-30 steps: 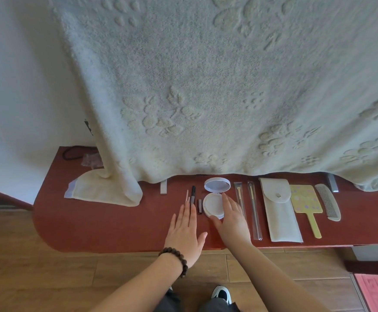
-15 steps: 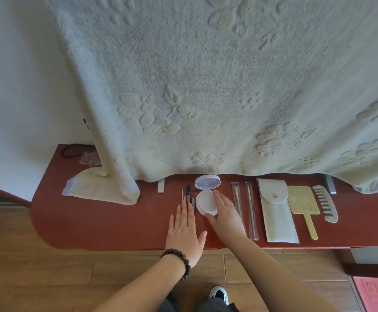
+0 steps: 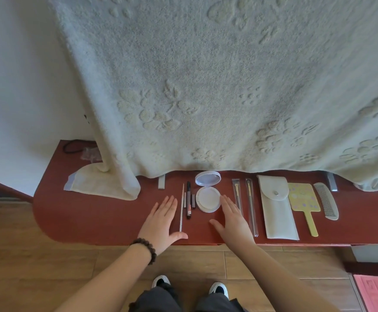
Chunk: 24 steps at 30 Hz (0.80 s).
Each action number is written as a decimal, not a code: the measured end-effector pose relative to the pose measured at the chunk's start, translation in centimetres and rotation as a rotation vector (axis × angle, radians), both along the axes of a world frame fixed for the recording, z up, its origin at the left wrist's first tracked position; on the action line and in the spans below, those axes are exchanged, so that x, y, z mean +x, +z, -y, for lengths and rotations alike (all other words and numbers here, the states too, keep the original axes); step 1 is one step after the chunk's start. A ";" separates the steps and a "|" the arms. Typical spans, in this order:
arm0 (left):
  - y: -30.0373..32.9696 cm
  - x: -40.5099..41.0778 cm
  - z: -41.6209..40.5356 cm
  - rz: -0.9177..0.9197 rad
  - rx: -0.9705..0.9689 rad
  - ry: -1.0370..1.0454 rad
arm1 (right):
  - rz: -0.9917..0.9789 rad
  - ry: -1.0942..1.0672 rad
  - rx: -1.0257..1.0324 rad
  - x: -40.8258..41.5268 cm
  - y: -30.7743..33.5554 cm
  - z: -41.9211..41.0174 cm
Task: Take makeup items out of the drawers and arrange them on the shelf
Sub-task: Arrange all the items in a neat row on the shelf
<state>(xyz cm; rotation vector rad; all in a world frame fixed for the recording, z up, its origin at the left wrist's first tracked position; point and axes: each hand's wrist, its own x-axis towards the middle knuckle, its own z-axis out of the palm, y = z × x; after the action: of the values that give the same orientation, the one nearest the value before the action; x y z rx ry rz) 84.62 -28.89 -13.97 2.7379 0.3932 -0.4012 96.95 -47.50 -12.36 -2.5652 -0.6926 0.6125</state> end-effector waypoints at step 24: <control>0.1 1.0 1.8 -0.062 0.086 0.082 | 0.089 -0.089 0.025 1.1 1.1 1.2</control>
<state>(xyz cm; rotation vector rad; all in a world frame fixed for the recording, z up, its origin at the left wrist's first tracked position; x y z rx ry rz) 85.65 -30.71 -13.88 2.7860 0.5488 -0.4581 98.04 -48.71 -11.27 -2.5968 -0.6069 0.4611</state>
